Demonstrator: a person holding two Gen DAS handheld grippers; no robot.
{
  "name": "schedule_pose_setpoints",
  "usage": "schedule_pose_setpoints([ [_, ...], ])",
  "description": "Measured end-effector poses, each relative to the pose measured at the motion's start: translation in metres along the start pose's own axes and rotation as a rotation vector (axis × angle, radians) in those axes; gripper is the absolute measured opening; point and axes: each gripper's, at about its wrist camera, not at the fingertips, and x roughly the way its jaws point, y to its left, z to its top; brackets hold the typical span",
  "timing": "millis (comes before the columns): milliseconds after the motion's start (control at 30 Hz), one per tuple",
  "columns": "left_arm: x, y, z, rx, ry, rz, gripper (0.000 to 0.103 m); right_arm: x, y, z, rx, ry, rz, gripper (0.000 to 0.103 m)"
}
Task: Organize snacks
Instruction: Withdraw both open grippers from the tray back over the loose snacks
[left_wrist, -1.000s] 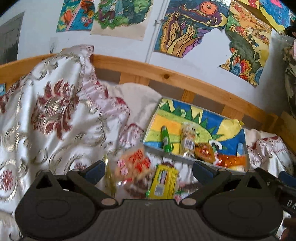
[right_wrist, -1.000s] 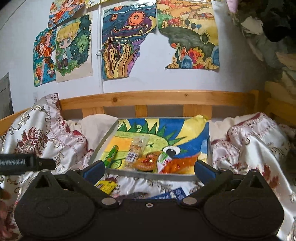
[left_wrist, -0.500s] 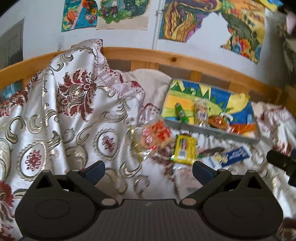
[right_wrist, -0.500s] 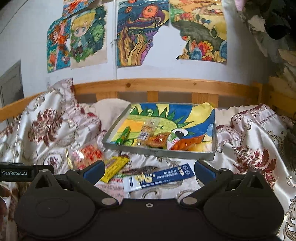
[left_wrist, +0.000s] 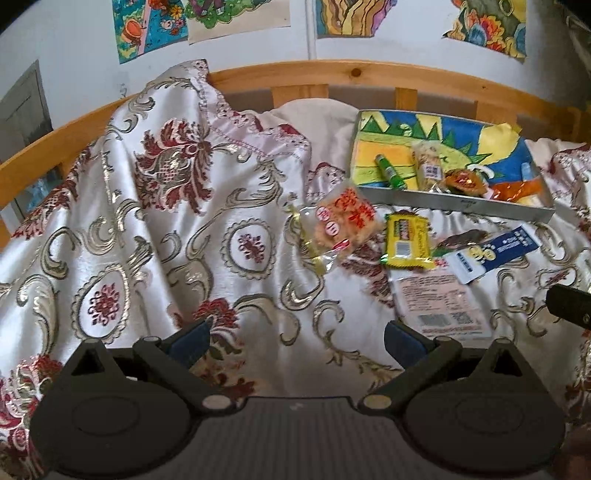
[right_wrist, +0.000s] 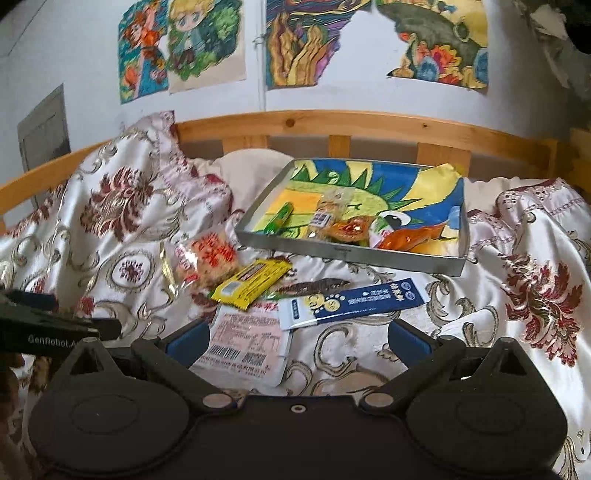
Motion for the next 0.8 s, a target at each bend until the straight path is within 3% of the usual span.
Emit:
schedule_pose_setpoints([
  [267,0.002,0.003,0.000,0.014,0.014,0.090,0.102,0.001,0.017,-0.007,-0.096,0.033,0.033,0.102],
  [800,0.011,0.009,0.000,-0.017,0.062,0.074,0.102,0.020,0.020,-0.011,-0.034,0.128,0.071,0.102],
])
